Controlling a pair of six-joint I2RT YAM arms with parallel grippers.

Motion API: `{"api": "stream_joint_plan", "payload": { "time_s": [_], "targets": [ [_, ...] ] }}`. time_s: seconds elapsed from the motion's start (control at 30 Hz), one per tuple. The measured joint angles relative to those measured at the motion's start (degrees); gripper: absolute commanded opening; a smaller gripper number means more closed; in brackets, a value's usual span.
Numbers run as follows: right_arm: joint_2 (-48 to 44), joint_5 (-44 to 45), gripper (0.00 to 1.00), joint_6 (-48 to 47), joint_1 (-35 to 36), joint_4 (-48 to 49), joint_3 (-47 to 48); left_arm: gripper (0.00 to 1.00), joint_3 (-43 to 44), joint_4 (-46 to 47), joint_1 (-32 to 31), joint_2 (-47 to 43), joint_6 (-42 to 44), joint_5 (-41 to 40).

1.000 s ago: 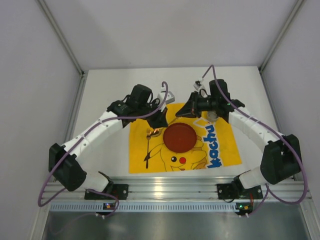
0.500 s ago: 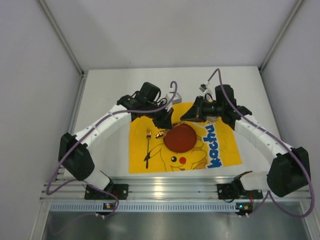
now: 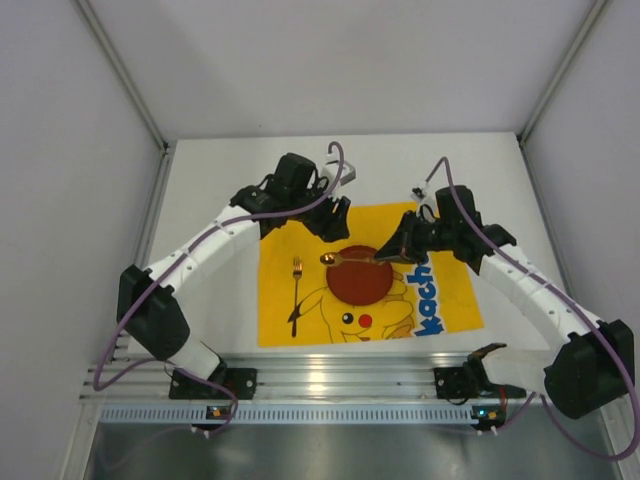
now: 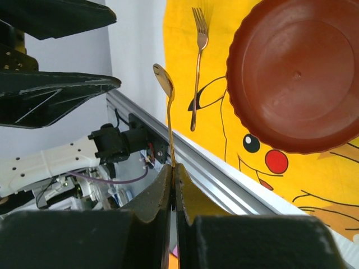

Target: Set the dinner table for one person

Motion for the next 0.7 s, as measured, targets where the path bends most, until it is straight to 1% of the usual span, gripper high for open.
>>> {"api": "stream_joint_plan", "payload": {
  "time_s": [0.13,0.2,0.23,0.27,0.3,0.33,0.37,0.43,0.53,0.7],
  "targets": [
    [-0.09,1.6,0.0,-0.11,-0.26,-0.74,-0.31,0.58,0.48,0.07,0.0,-0.09,-1.75,-2.38],
    [-0.2,2.43,0.0,-0.11,-0.79,-1.2,-1.31,0.6,0.48,0.02,-0.07,-0.52,-2.97,-4.72],
    [-0.22,2.89,0.0,-0.07,-1.4,-1.64,-1.95,0.66,0.48,-0.04,-0.04,-0.96,-3.54,-6.21],
    [-0.22,3.39,0.0,-0.04,-2.21,-2.05,-2.51,0.78,0.48,-0.04,-0.04,-1.66,-4.15,-7.72],
    [-0.35,3.98,0.0,0.13,-3.69,-2.43,-3.3,0.83,0.35,0.04,-0.04,-2.73,-5.03,-9.57],
    [-0.72,4.61,0.0,0.39,-5.81,-2.67,-4.37,0.84,0.0,0.17,-0.04,-4.02,-6.05,-11.3],
    [-1.42,5.73,0.0,0.87,-8.2,-2.82,-5.55,0.92,-0.72,0.46,-0.04,-6.03,-7.41,-13.2],
    [-3.54,8.52,0.0,1.77,-13.09,-3.58,-7.54,0.99,-2.78,1.66,-0.04,-10.4,-9.7,-16.15],
    [-8.68,13.62,0.0,3.28,-19.37,-4.59,-9.4,0.99,-5.73,2.75,-0.02,-17.16,-13.94,-18.99],
    [-14.95,20.15,0.0,6.21,-23.5,-5.05,-9.73,0.99,-11.1,2.32,-0.48,-25.77,-20.57,-20.59]
  ]
}}
